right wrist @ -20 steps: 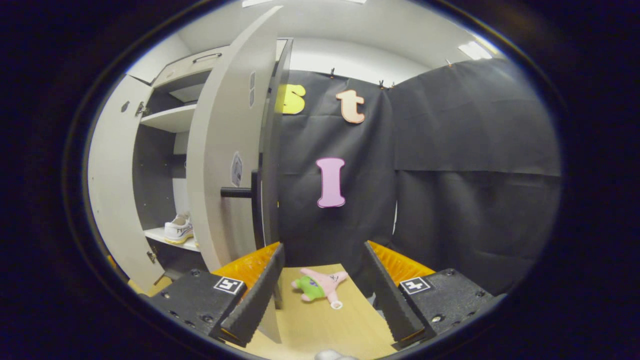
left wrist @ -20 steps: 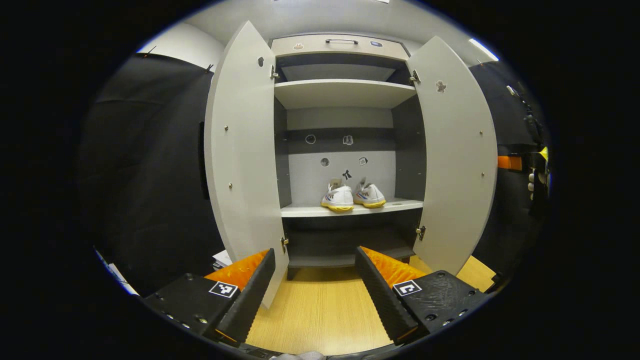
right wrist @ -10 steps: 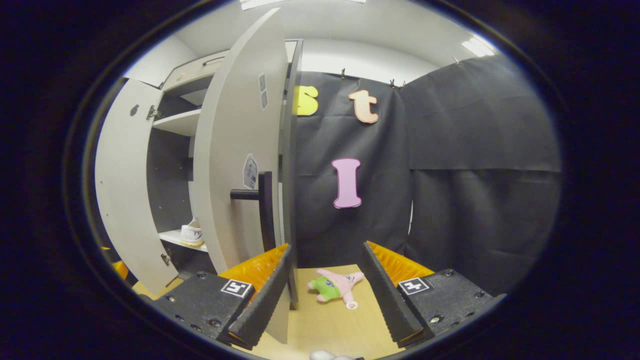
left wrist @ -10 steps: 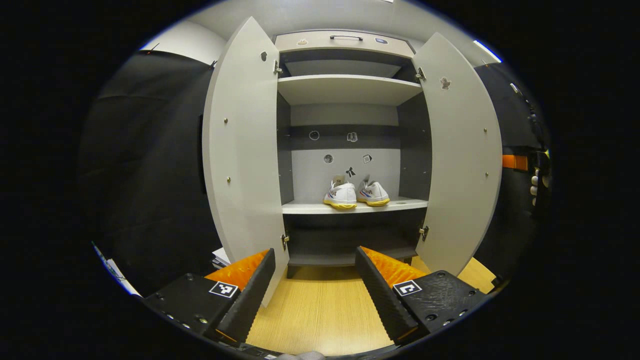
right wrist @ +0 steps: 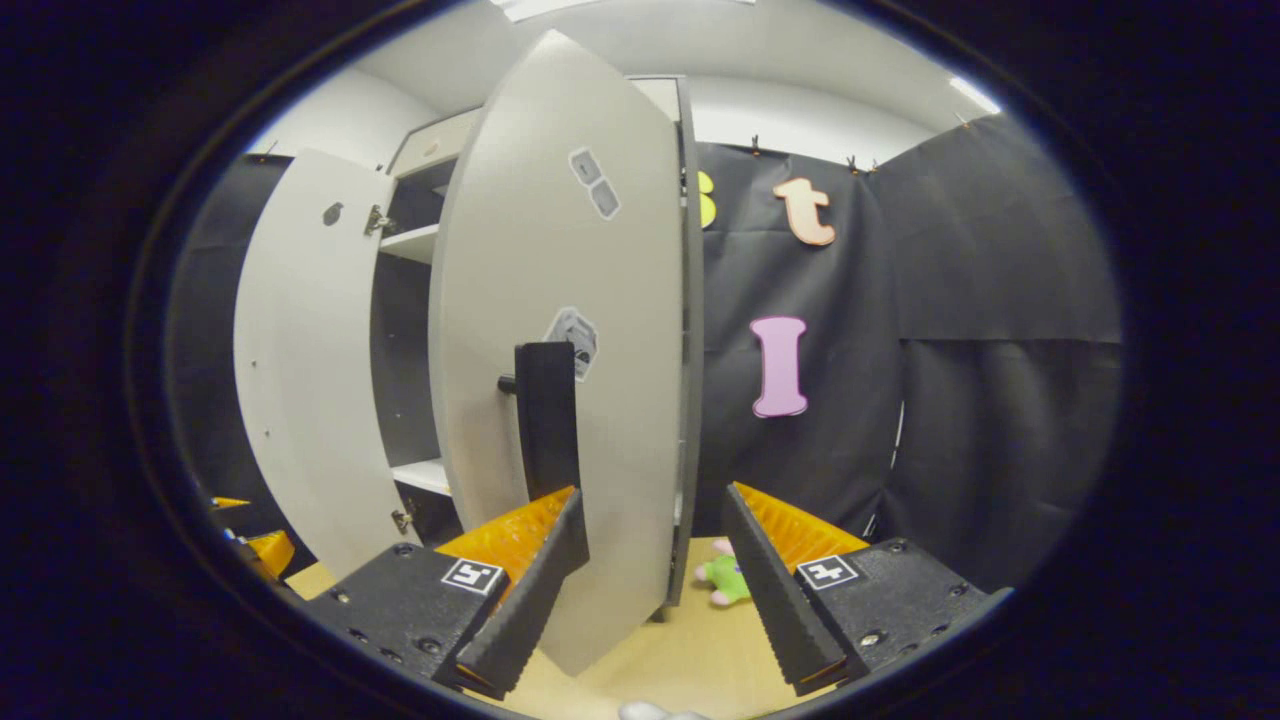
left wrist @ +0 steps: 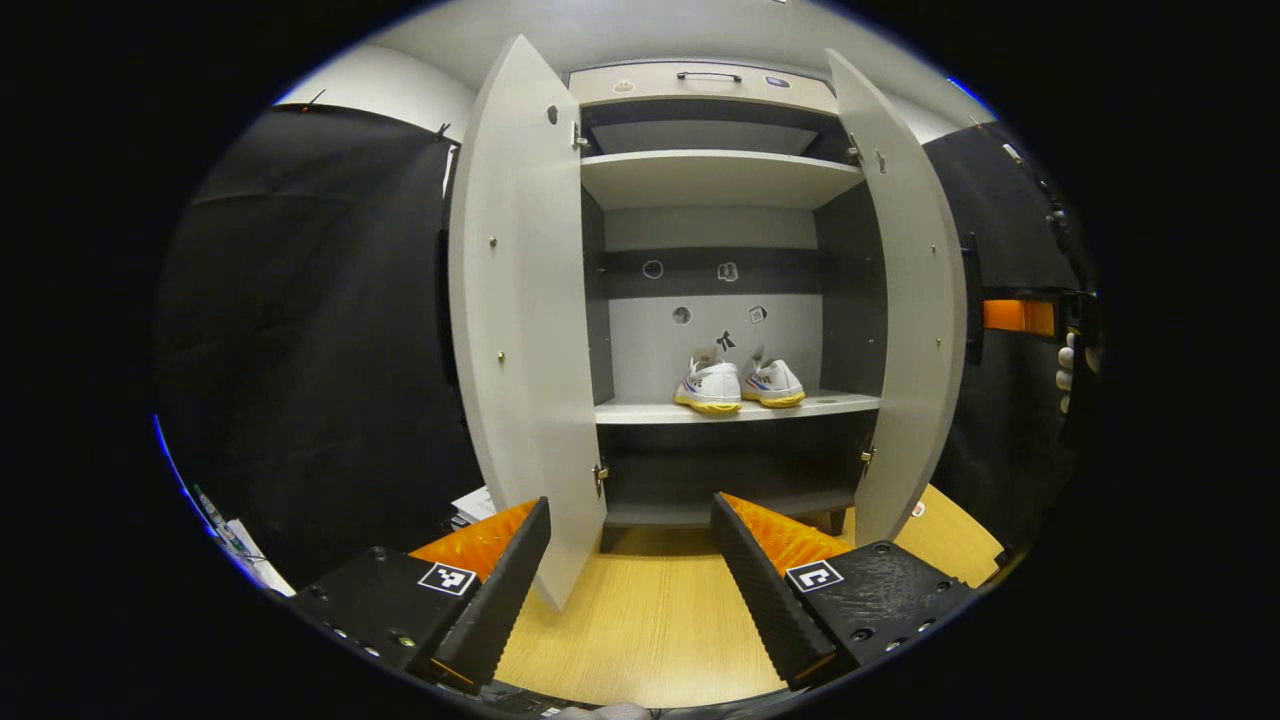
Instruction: Grab one shoe with the right hand and put it into the shoe cabinet, grab the other shoe with the left hand and put it into the shoe cabinet; then close the right door with the right hand and the left door with the left hand.
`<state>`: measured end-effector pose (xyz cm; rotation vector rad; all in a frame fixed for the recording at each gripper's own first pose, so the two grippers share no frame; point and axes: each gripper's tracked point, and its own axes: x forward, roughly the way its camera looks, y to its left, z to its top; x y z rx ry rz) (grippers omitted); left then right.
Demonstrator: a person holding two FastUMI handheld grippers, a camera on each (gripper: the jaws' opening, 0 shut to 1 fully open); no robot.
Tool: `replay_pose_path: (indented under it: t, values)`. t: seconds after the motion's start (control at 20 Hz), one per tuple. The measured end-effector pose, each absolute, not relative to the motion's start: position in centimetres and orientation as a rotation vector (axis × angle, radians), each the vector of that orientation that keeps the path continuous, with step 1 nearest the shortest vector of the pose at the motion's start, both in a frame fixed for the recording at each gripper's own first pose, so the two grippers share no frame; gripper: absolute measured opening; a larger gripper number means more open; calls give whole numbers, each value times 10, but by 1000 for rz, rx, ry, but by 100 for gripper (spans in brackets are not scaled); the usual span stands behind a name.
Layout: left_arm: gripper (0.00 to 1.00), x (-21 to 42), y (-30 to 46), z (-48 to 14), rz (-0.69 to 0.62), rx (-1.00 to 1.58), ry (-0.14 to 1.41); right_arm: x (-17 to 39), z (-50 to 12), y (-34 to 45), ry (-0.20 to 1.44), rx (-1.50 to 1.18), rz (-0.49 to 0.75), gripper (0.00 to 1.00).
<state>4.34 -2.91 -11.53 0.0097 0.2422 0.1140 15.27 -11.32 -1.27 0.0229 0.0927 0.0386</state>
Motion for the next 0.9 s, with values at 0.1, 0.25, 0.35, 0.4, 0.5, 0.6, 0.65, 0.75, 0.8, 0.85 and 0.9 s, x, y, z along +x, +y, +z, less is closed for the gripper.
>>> replay_pose_path:
  t: [0.1, 0.25, 0.35, 0.4, 0.5, 0.6, 0.65, 0.75, 0.8, 0.85, 0.9]
  values:
    - [96, 39, -18, -115, 139, 16, 243, 155, -11, -96, 86, 46, 89, 92]
    - [96, 34, -7, -115, 162, 15, 246, 153, -16, -79, 99, 40, 134, 94]
    - [96, 30, -3, -113, 170, 17, 242, 148, -17, -77, 101, 28, 136, 97]
    - [96, 30, -1, -112, 171, 19, 240, 146, -18, -76, 101, 29, 138, 96]
    - [96, 27, 4, -112, 174, 18, 237, 143, -18, -73, 106, 27, 139, 96]
    - [96, 28, 11, -110, 175, 22, 231, 136, -18, -71, 102, 16, 131, 97]
    - [96, 30, 16, -107, 177, 32, 222, 133, -15, -70, 91, 9, 124, 97]
    - [96, 30, 28, -106, 189, 42, 219, 123, -16, -65, 91, -9, 124, 94]
    - [96, 29, 31, -105, 187, 39, 214, 119, -16, -63, 91, -16, 123, 94]
    - [96, 30, 36, -103, 189, 38, 211, 115, -16, -61, 91, -23, 121, 97]
    - [96, 30, 41, -102, 190, 41, 207, 111, -18, -59, 96, -28, 118, 94]
